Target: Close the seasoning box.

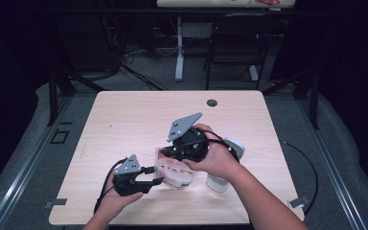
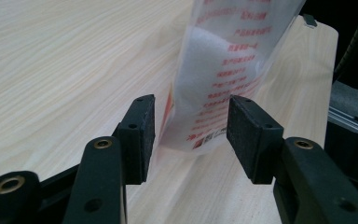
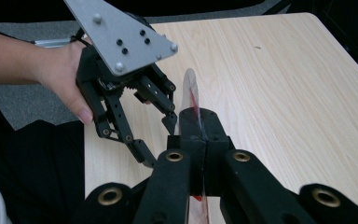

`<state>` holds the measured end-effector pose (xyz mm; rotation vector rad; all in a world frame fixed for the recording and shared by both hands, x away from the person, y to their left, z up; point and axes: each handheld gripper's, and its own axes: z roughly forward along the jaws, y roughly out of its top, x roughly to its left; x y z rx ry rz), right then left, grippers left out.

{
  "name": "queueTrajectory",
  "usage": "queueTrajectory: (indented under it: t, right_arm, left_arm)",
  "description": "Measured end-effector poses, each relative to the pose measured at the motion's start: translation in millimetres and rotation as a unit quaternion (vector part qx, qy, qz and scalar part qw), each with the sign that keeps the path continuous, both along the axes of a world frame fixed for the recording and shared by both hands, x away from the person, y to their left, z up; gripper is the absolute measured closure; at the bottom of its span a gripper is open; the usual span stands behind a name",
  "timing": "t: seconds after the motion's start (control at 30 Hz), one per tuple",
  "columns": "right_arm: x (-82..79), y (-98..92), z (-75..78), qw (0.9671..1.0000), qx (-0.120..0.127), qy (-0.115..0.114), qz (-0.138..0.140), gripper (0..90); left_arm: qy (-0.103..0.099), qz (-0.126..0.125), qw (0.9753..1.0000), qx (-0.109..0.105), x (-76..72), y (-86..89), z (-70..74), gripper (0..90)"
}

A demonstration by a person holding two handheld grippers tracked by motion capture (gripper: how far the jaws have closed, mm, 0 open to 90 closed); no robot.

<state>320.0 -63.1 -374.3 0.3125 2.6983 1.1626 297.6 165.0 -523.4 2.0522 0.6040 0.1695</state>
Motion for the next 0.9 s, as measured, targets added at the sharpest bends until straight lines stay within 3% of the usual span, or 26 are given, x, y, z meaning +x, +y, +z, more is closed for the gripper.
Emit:
queueTrajectory:
  t: [0.2, 0.37, 0.9]
  right_arm:
    - [-1.5, 0.1, 2.5, 1.0000, 0.003, -0.002, 0.005, 90.0]
    - [-2.8, -1.2, 5.1, 1.0000, 0.002, -0.005, 0.008, 90.0]
    - [-5.2, -1.7, 8.6, 0.9998, 0.004, -0.004, 0.018, 90.0]
  left_arm:
    - [-0.004, -0.014, 0.9999, 0.000, -0.9, -4.4, -3.0, 51.9]
    - [0.002, -0.020, 0.9997, -0.010, 0.7, -5.0, -5.4, 50.6]
    - [0.017, -0.046, 0.9987, -0.011, 6.2, -10.9, -12.6, 46.5]
